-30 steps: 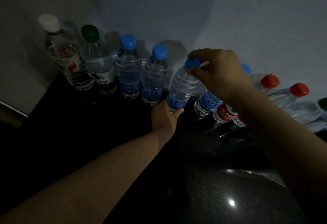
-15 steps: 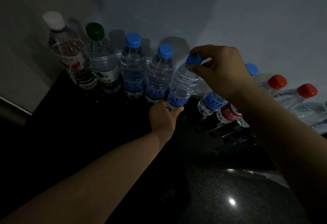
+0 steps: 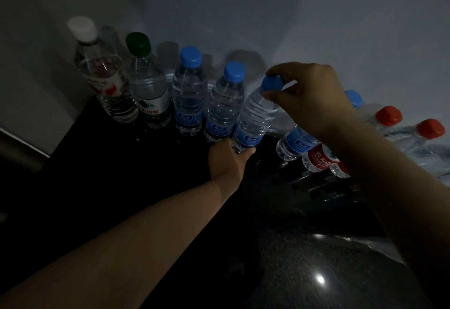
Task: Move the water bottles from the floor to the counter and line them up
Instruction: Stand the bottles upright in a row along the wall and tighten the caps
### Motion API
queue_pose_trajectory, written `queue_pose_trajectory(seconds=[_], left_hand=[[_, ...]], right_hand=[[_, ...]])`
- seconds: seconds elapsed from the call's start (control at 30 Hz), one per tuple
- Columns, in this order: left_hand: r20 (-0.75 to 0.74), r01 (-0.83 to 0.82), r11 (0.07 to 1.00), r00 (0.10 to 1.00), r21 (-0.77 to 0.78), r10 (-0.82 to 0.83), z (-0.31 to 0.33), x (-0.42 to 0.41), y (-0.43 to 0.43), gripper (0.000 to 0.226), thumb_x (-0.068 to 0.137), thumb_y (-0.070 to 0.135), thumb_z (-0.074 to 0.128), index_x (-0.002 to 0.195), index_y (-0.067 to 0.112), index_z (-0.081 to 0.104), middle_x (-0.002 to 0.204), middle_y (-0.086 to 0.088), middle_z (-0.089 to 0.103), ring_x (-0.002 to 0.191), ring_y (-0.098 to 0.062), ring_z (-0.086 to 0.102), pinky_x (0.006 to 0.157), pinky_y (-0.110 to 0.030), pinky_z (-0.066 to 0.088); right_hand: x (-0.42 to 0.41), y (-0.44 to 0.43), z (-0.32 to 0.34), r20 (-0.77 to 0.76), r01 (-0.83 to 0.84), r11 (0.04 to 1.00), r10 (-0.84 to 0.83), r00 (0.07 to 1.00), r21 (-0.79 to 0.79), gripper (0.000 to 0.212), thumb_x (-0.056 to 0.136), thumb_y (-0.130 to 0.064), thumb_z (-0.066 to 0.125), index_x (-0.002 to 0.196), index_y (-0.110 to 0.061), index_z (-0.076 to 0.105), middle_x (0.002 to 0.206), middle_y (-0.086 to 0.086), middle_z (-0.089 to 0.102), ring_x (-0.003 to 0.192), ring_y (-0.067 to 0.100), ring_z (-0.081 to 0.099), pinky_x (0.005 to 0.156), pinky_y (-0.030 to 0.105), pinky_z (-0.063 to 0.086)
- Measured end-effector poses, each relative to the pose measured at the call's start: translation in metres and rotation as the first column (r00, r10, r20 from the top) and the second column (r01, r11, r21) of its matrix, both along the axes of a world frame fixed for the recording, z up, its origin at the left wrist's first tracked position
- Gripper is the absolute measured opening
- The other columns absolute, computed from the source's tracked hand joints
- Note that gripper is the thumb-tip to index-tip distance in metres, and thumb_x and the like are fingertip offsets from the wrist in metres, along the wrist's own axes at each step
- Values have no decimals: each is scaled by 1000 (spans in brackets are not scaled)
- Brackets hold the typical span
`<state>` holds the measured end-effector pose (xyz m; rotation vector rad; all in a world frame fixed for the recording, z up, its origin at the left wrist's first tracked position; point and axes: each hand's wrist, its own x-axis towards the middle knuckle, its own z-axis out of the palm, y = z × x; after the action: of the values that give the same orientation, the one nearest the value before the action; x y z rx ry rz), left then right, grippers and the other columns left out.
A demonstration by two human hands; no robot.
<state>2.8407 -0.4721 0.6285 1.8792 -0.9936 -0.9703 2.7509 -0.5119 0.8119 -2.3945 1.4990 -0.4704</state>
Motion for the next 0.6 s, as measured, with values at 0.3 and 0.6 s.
queue_pose_trajectory(seconds=[0.3, 0.6], left_hand=[[-2, 5, 1000, 1000, -15, -5, 2, -2, 1, 41, 74, 31, 81, 106, 7, 69, 107, -5, 72, 100, -15, 68, 87, -34, 57], [-109, 20, 1000, 994, 20, -18, 6, 2, 5, 41, 77, 22, 80, 111, 5, 66, 114, -8, 69, 108, -19, 64, 93, -38, 54]], right_hand=[[-2, 0, 0, -7, 4, 1000, -4, 1000, -3, 37, 89, -21, 68, 125, -13, 61, 115, 8, 68, 88, 20, 67, 88, 40, 54], [-2, 0, 0, 4, 15, 1000, -15, 1000, -13, 38, 88, -23, 69, 124, -13, 61, 113, 9, 68, 92, 22, 66, 90, 41, 54]])
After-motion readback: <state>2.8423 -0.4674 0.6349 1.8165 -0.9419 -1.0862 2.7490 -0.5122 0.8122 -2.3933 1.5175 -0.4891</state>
